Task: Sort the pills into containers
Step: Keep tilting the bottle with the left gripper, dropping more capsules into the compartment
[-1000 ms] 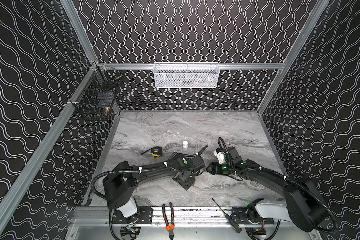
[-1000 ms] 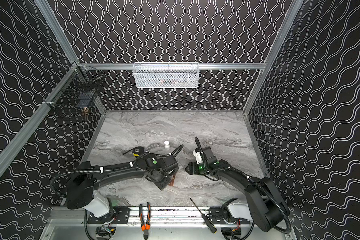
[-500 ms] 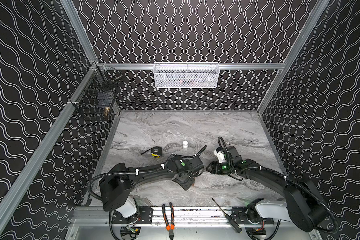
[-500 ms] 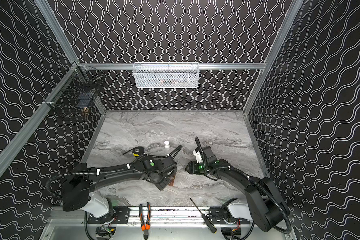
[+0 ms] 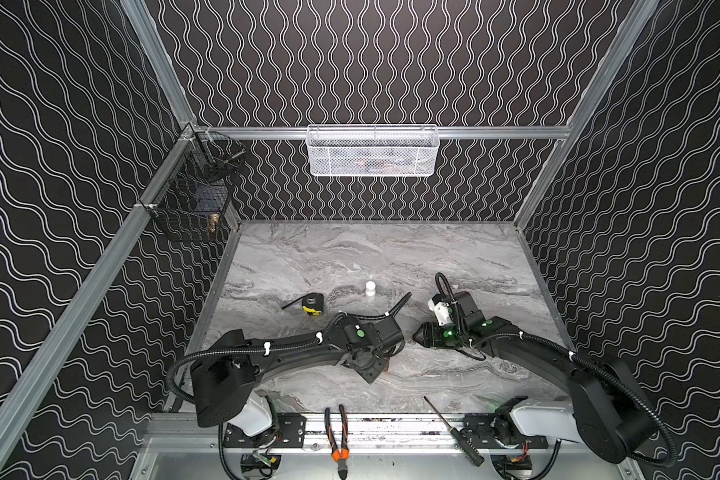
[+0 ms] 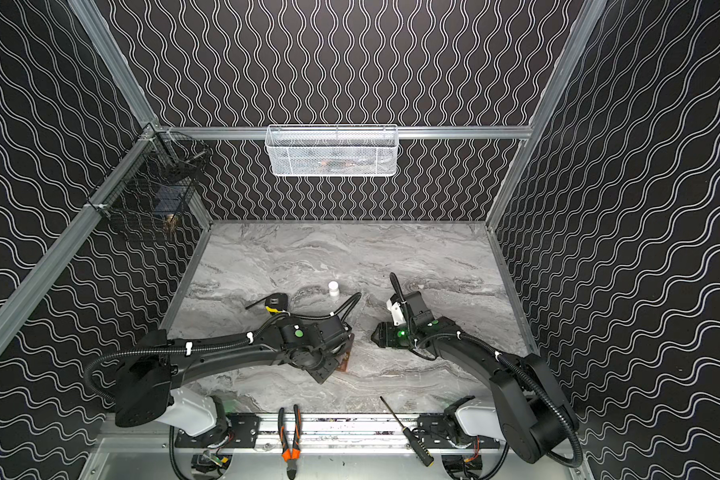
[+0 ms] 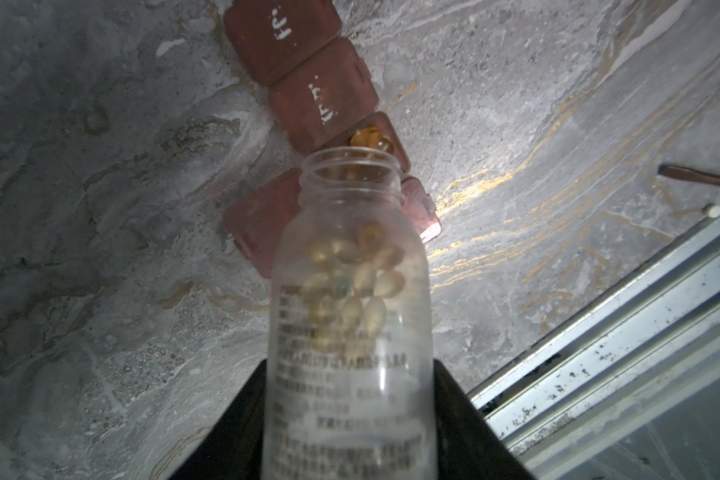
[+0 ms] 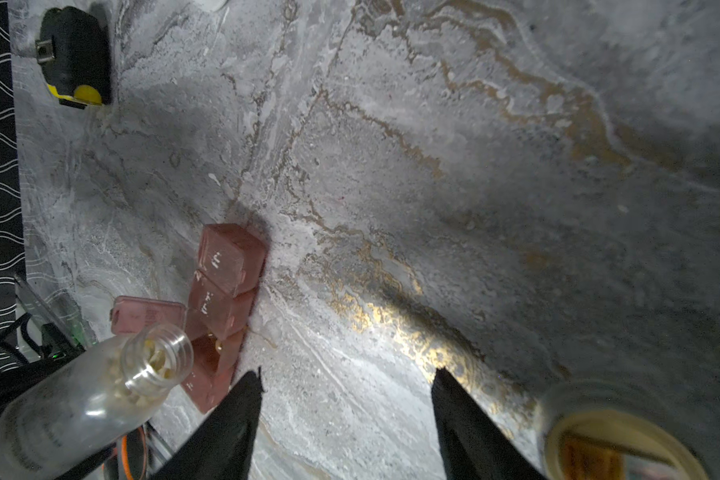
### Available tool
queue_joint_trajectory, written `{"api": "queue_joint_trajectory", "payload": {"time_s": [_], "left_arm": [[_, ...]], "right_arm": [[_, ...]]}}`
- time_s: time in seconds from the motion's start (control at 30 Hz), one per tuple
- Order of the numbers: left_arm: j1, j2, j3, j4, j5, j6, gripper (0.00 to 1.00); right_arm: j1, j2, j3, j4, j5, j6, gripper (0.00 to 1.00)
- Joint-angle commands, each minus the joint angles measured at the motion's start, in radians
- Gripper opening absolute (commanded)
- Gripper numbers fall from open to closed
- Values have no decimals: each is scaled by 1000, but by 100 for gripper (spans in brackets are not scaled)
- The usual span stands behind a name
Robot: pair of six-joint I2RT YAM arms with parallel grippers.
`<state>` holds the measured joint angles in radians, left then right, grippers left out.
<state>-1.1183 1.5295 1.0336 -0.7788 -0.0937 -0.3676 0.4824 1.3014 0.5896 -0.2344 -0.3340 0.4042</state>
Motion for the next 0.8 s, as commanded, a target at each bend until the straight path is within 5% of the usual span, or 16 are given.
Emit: {"api": "queue_joint_trajectory", "payload": {"time_s": [0.0, 0.77], "left_arm": [[-3, -14, -18, 38, -18, -16, 0], [-47, -177, -233, 291, -101, -30, 0]], "right_arm": [[-1, 0, 4, 6, -18, 8, 67], [-3, -2, 36, -33, -29, 11, 67]]}}
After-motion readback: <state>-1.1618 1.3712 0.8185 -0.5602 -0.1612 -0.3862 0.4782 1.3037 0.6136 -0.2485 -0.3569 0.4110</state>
